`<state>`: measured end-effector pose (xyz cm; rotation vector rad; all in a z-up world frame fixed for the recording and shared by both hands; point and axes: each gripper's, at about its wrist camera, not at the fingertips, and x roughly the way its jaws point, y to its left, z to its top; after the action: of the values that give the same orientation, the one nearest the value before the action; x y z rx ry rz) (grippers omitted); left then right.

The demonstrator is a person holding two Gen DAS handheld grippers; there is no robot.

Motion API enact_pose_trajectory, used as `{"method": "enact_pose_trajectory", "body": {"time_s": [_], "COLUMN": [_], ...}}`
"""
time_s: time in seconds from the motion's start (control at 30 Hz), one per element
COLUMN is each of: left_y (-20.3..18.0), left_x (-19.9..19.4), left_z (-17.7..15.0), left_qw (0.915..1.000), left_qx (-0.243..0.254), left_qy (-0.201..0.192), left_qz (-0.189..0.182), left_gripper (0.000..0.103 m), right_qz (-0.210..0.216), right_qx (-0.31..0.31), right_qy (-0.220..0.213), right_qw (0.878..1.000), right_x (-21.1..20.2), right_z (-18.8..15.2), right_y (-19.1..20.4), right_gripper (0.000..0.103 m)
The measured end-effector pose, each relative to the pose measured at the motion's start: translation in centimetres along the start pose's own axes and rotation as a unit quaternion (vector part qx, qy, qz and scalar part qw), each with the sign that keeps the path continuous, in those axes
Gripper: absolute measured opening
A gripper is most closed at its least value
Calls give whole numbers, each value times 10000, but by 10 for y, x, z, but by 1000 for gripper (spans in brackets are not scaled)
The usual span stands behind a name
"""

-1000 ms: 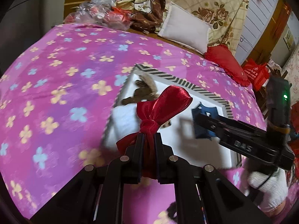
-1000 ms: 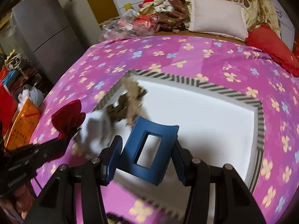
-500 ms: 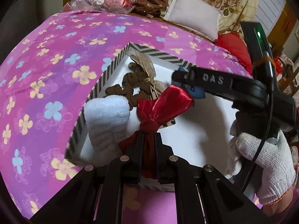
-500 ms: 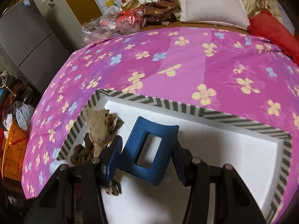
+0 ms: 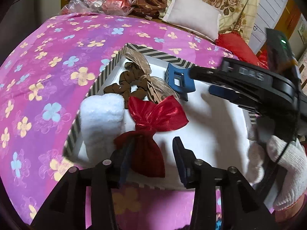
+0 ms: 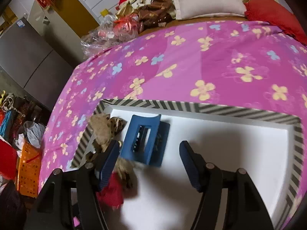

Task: Organize jewelry
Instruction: 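Open the left tool to drop the red bow while the right tool releases the blue clip, then move both tools back toward the beaded bracelets and black scrunchie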

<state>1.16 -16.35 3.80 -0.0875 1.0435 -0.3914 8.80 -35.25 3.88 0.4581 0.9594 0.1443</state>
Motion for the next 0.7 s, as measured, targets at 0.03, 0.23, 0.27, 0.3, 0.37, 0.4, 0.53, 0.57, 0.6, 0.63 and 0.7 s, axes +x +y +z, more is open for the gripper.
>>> {"method": "enact_pose_trajectory", "body": {"time_s": [0.03, 0.23, 0.27, 0.3, 0.37, 0.4, 0.53, 0.57, 0.6, 0.63, 0.7], "left_y": [0, -2, -2, -2, -3, -4, -8, -10, -11, -12, -14], "left_x": [-5, -35, -40, -45, -52, -58, -73, -76, -79, -81, -88], "left_z": [-1, -13, -15, -17, -21, -25, -38, -42, -46, -49, -57], "left_qw": [10000, 9994, 9992, 9991, 9987, 9983, 9970, 9967, 9965, 9964, 9959], "left_qx": [3, 173, 180, 185, 215, 240, 341, 371, 401, 416, 457], "left_qy": [-26, -275, -310, -336, -393, -437, -563, -576, -586, -594, -628], "left_qz": [-6, 149, 168, 193, 247, 287, 400, 428, 439, 444, 470], "left_gripper": [43, 43, 43, 43, 43, 43, 43, 43, 43, 43, 43], "right_qz": [6, -44, -44, -56, -91, -147, -223, -243, -266, -282, -295], "right_qx": [-21, -195, -202, -212, -269, -301, -421, -442, -465, -477, -499], "right_qy": [-10, -82, -104, -116, -157, -181, -221, -227, -237, -244, -233], "right_qw": [10000, 9998, 9997, 9997, 9995, 9993, 9986, 9985, 9983, 9982, 9980], "right_x": [-8, -61, -71, -79, -96, -105, -129, -133, -138, -141, -148], "right_z": [-3, -26, -31, -36, -48, -56, -85, -92, -100, -107, -122], "right_y": [1, 13, 16, 18, 23, 26, 34, 35, 37, 37, 38], "right_gripper": [68, 70, 71, 72, 74, 74, 75, 75, 75, 75, 75]}}
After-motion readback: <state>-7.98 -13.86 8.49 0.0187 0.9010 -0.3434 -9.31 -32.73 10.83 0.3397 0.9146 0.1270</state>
